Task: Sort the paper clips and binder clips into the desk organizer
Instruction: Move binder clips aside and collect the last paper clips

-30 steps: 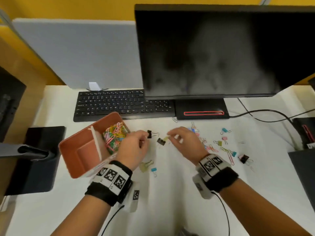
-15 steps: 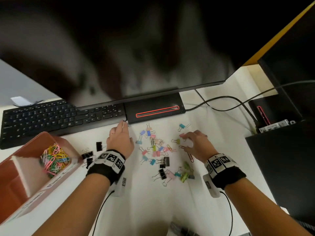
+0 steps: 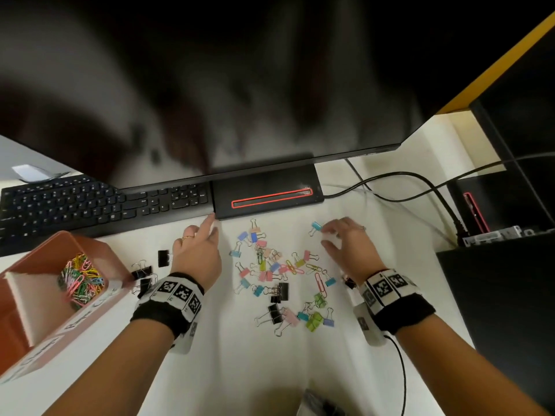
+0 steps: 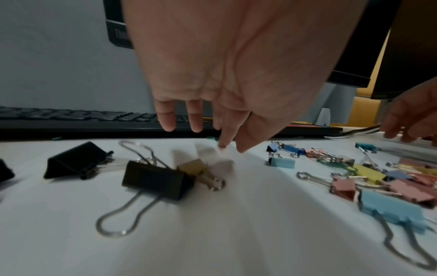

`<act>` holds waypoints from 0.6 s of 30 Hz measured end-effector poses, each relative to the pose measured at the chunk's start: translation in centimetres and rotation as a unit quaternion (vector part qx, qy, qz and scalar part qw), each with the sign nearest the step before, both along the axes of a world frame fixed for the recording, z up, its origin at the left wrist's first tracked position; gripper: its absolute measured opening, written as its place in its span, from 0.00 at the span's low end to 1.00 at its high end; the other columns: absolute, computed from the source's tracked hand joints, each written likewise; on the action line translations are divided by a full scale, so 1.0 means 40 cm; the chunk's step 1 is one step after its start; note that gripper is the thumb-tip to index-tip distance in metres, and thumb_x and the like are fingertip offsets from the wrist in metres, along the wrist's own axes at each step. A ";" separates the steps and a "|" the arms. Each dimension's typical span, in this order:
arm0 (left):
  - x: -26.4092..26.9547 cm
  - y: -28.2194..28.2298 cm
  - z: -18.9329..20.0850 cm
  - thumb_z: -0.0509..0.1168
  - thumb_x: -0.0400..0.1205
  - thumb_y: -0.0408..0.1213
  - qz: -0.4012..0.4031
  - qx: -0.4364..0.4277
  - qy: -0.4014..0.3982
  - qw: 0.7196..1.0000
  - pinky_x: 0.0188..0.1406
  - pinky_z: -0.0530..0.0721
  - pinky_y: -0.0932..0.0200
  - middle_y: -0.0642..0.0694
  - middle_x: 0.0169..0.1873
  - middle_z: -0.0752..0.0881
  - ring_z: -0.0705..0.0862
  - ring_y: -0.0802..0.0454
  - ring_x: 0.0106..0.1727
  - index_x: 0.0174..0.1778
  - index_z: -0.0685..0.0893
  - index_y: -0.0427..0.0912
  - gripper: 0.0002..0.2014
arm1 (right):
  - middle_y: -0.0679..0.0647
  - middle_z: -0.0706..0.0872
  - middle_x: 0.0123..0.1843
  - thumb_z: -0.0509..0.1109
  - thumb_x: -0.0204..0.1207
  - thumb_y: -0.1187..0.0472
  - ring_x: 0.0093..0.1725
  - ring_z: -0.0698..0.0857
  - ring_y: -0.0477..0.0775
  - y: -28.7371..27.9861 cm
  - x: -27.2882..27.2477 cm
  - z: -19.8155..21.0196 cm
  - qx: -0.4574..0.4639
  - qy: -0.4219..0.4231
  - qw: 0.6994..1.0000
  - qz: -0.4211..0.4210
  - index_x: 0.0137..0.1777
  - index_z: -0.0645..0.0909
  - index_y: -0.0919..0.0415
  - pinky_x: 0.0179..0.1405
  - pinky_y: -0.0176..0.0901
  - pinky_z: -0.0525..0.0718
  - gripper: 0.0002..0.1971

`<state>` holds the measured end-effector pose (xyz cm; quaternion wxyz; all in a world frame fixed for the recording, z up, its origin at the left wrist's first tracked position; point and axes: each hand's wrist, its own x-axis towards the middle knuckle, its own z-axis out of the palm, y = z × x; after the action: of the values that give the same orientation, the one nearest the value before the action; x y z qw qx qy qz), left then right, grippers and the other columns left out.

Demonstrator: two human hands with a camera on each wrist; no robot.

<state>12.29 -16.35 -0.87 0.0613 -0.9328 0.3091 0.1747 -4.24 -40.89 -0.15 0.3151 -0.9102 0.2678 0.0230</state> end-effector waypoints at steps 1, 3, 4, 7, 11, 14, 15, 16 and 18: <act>0.004 -0.001 0.002 0.55 0.79 0.33 0.002 -0.007 0.016 1.000 0.67 0.70 0.47 0.52 0.79 0.56 0.64 0.45 0.72 0.75 0.63 0.44 0.26 | 0.49 0.81 0.57 0.70 0.74 0.63 0.55 0.80 0.49 -0.014 0.011 -0.003 -0.011 0.000 1.000 0.000 0.58 0.81 0.55 0.57 0.42 0.81 0.13; 0.010 -0.005 0.009 0.54 0.79 0.31 0.020 -0.024 0.050 0.998 0.70 0.66 0.48 0.51 0.76 0.64 0.63 0.48 0.74 0.78 0.58 0.44 0.29 | 0.51 0.81 0.62 0.69 0.73 0.65 0.60 0.79 0.52 -0.035 0.027 -0.016 -0.014 0.027 0.999 0.018 0.60 0.80 0.56 0.60 0.43 0.80 0.15; 0.014 -0.006 0.012 0.54 0.80 0.31 0.026 -0.029 0.060 0.997 0.71 0.66 0.48 0.50 0.75 0.67 0.64 0.48 0.74 0.79 0.57 0.44 0.29 | 0.52 0.80 0.63 0.69 0.73 0.65 0.62 0.79 0.53 -0.040 0.031 -0.023 -0.017 0.043 0.998 0.030 0.61 0.80 0.58 0.60 0.43 0.80 0.16; 0.024 -0.003 0.016 0.54 0.80 0.32 0.014 -0.036 0.070 0.997 0.71 0.67 0.48 0.50 0.75 0.67 0.67 0.47 0.73 0.77 0.61 0.43 0.27 | 0.54 0.80 0.63 0.67 0.74 0.68 0.61 0.79 0.56 -0.041 0.029 -0.032 -0.037 0.053 0.997 0.052 0.61 0.81 0.61 0.60 0.42 0.78 0.15; 0.026 0.007 0.023 0.57 0.80 0.34 0.061 -0.093 0.073 0.991 0.64 0.74 0.46 0.43 0.67 0.71 0.69 0.43 0.67 0.69 0.74 0.41 0.20 | 0.56 0.82 0.58 0.66 0.74 0.69 0.56 0.81 0.56 -0.031 0.018 -0.035 -0.040 0.049 0.997 0.044 0.59 0.83 0.62 0.54 0.41 0.78 0.14; 0.033 0.008 0.027 0.58 0.79 0.32 0.122 -0.127 0.094 0.980 0.62 0.76 0.43 0.39 0.64 0.72 0.70 0.38 0.66 0.74 0.66 0.44 0.25 | 0.57 0.84 0.54 0.68 0.74 0.67 0.53 0.83 0.58 -0.027 0.013 -0.041 -0.042 0.045 0.998 0.033 0.53 0.85 0.63 0.52 0.47 0.83 0.09; 0.038 0.007 0.028 0.58 0.79 0.33 0.121 -0.120 0.102 0.980 0.62 0.75 0.42 0.39 0.64 0.71 0.70 0.38 0.66 0.77 0.62 0.45 0.28 | 0.58 0.85 0.52 0.69 0.74 0.66 0.52 0.83 0.58 -0.028 0.012 -0.043 -0.040 0.048 0.998 0.029 0.51 0.85 0.63 0.52 0.49 0.83 0.07; 0.044 0.004 0.027 0.57 0.80 0.34 0.115 -0.111 0.107 0.981 0.63 0.75 0.42 0.39 0.65 0.71 0.69 0.38 0.66 0.78 0.59 0.47 0.29 | 0.58 0.85 0.51 0.70 0.74 0.65 0.51 0.83 0.58 -0.029 0.013 -0.043 -0.036 0.054 0.998 0.025 0.49 0.85 0.63 0.52 0.49 0.83 0.06; 0.055 -0.003 0.025 0.56 0.81 0.35 0.100 -0.094 0.102 0.985 0.63 0.75 0.43 0.41 0.67 0.70 0.69 0.39 0.68 0.79 0.57 0.48 0.30 | 0.58 0.86 0.49 0.70 0.75 0.62 0.50 0.82 0.57 -0.031 0.018 -0.040 -0.030 0.068 0.997 0.022 0.47 0.86 0.63 0.52 0.46 0.81 0.06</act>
<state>14.49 -16.46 0.14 -0.0767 -0.9379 0.2337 0.2444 -3.51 -42.13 -1.76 0.2681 -0.9213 0.2690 0.0840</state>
